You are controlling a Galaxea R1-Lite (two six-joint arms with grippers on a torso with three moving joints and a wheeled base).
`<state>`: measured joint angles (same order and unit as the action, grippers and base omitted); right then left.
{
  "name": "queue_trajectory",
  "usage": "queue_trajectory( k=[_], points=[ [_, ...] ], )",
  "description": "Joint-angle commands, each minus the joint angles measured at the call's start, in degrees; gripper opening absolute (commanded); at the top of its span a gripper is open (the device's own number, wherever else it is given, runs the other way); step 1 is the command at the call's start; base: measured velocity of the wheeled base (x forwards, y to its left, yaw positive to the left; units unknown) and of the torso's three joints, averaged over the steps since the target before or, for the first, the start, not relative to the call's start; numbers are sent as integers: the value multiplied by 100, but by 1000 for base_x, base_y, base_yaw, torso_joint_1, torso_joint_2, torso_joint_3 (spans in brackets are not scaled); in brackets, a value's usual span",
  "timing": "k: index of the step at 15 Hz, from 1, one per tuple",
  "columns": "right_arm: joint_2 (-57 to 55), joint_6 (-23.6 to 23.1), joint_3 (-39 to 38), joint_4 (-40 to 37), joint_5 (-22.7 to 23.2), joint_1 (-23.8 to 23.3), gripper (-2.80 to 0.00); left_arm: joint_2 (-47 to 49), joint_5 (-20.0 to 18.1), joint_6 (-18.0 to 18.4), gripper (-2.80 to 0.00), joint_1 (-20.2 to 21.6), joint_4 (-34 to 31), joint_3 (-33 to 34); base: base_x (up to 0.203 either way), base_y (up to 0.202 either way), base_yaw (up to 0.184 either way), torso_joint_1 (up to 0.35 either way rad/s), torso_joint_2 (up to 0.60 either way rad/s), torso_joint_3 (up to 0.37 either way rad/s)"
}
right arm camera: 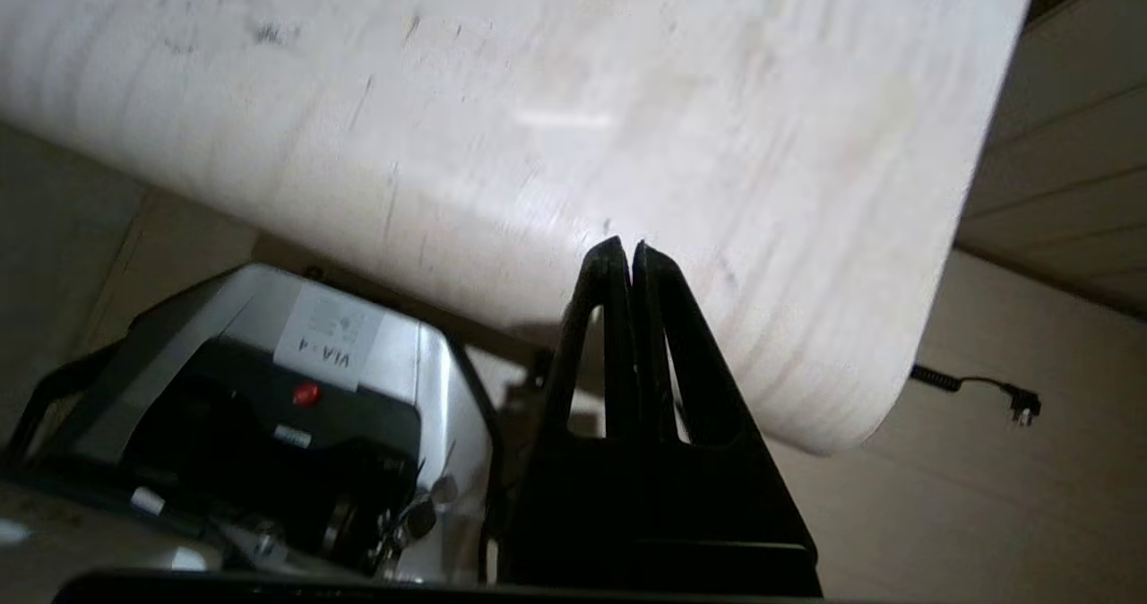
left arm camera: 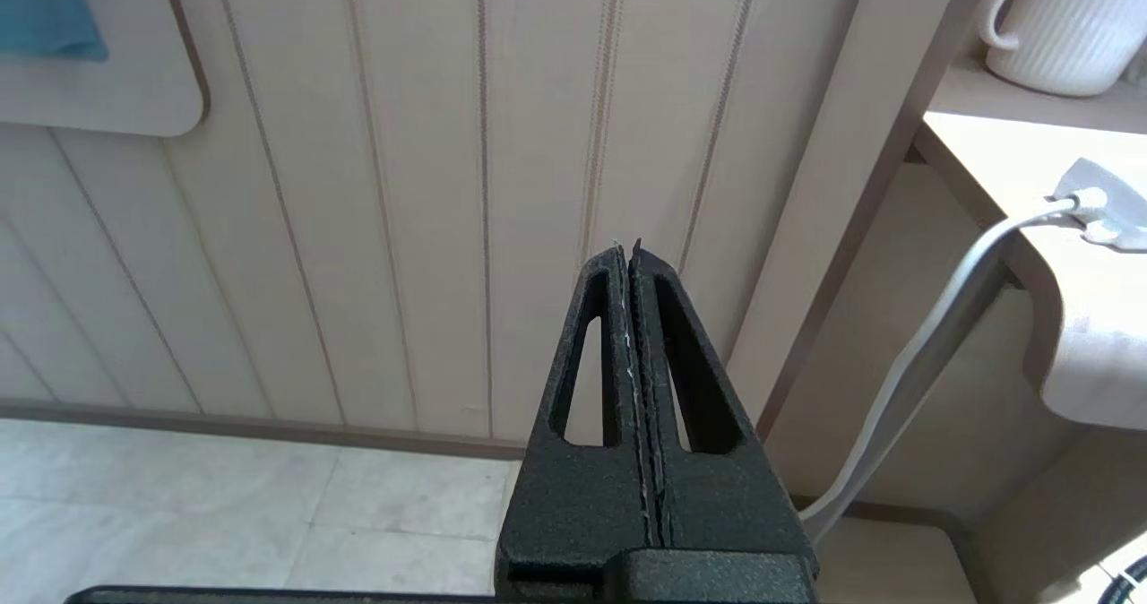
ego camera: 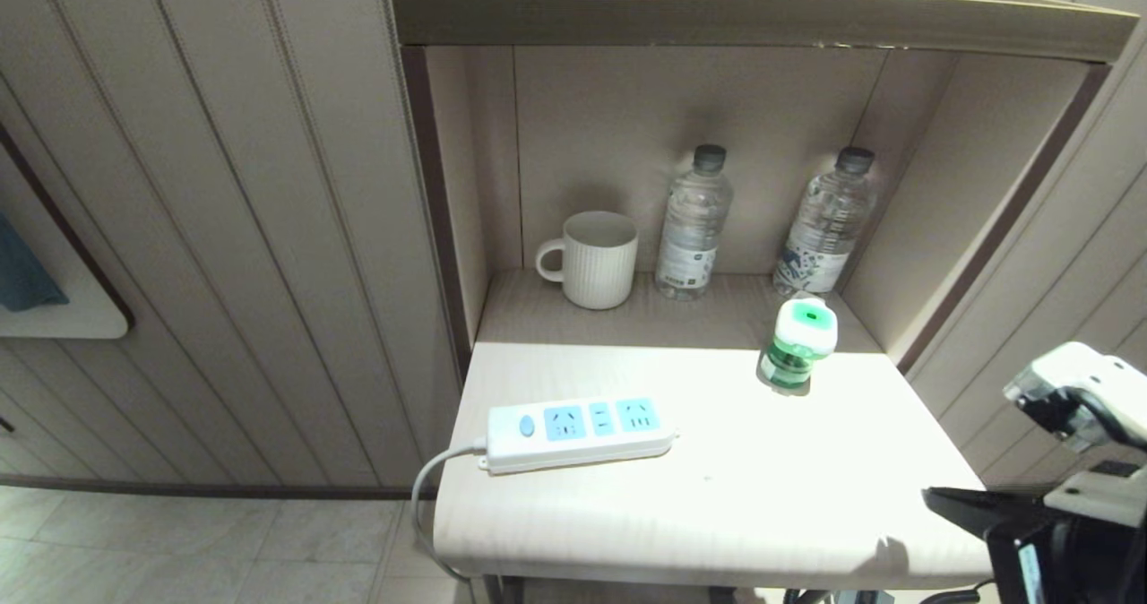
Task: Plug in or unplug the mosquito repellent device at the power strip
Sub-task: Pick up the mosquito repellent liquid
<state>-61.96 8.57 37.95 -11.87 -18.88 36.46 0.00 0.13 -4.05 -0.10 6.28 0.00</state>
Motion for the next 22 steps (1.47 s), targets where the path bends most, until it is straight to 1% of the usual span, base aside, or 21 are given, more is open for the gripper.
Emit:
queue_trajectory(
  k=[1,3,4,5,6,7,13,14,15,16,17,18,20,22],
  points=[
    [-190,-50,-389,1434,-1023,88,-280,9,4,-8,-280,1,-4,0,0,0,0,0,0,0],
    [-810,-190,-775,3064,-2009,193,-280,9,4,-3,-280,1,-4,0,0,0,0,0,0,0],
    [-1110,-318,-953,3809,-2359,259,-280,4,4,-4,-280,1,1,0,0,0,0,0,0,0],
    [-1353,-457,-1090,4358,-2605,302,-280,9,4,-8,-280,1,-4,0,0,0,0,0,0,0],
    [-1547,-571,-1158,4741,-2727,322,-280,4,4,-8,-280,-4,2,0,0,0,0,0,0,0],
    [-1642,-626,-1169,4905,-2819,334,0,0,4,-8,-280,1,-3,0,0,0,0,0,0,0],
    [-1846,-636,-787,4834,-2884,335,0,8,4,-7,-280,1,5,0,0,0,0,0,0,0],
    [-1855,-610,-639,4799,-2887,335,0,9,4,0,-280,1,3,0,0,0,0,0,0,0],
    [-1872,-551,-386,4578,-2900,331,0,9,4,-6,-280,1,-4,0,0,0,0,0,0,0],
    [-1890,-345,-142,4177,-2975,321,0,9,4,0,-280,1,-4,0,0,0,0,0,0,0],
    [-1937,32,90,3806,-3152,299,0,9,4,-8,-280,1,-3,0,0,0,0,0,0,0],
    [-2055,337,228,3598,-3294,290,0,9,4,-8,-280,1,5,0,0,0,0,0,0,0],
    [-2209,649,274,3569,-3373,283,0,9,4,-8,-280,1,-4,0,0,0,0,0,0,0],
    [-2274,842,333,3569,-3510,274,0,9,4,0,-280,1,-4,0,0,0,0,0,0,0]
  ],
)
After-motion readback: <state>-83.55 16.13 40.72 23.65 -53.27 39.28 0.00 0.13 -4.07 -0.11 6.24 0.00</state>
